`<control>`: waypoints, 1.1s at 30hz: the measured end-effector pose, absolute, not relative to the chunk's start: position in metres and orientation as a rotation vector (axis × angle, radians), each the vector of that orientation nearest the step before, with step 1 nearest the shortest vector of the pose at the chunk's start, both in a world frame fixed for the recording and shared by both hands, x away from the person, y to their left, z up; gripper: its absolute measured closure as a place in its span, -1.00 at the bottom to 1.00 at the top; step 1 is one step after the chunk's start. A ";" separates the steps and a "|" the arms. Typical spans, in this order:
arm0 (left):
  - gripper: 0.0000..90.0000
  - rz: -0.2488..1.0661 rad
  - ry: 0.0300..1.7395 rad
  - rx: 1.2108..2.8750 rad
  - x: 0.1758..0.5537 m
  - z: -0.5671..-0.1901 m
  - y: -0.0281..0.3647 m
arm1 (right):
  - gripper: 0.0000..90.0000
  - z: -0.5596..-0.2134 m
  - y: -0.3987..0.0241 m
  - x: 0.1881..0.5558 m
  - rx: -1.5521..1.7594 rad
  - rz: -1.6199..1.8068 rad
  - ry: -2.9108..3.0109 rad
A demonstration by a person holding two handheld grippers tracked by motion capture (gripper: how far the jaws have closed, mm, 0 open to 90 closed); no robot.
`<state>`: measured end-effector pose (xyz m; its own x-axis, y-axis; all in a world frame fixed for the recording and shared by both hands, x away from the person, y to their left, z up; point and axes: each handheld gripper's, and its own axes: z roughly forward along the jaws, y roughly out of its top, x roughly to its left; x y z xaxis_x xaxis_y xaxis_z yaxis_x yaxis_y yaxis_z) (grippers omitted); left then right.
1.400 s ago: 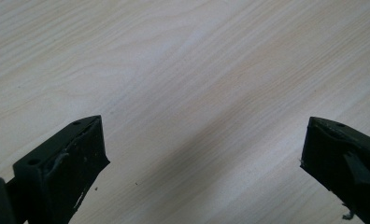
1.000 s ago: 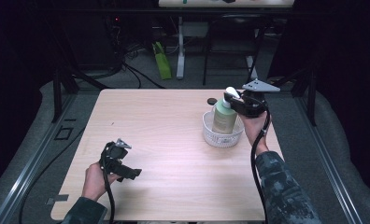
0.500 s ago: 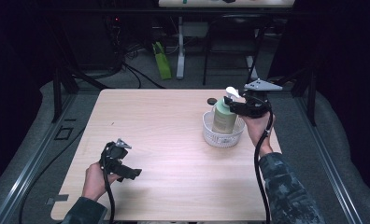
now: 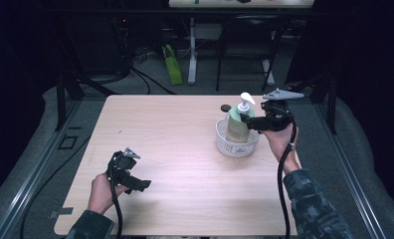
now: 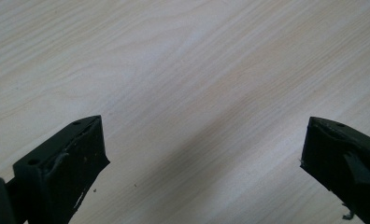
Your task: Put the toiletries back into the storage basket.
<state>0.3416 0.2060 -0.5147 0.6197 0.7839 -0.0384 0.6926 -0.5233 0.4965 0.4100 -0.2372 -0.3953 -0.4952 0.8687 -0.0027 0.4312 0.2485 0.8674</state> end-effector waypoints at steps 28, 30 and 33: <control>-1.00 0.263 1.161 2.384 0.341 -0.516 0.204 | -1.00 -0.416 -0.254 0.357 1.248 1.026 2.203; -1.00 0.264 1.157 2.386 0.341 -0.516 0.203 | -1.00 -0.420 -0.256 0.355 1.260 1.030 2.206; -1.00 0.267 1.159 2.385 0.341 -0.516 0.203 | -1.00 -0.428 -0.259 0.352 1.256 1.015 2.206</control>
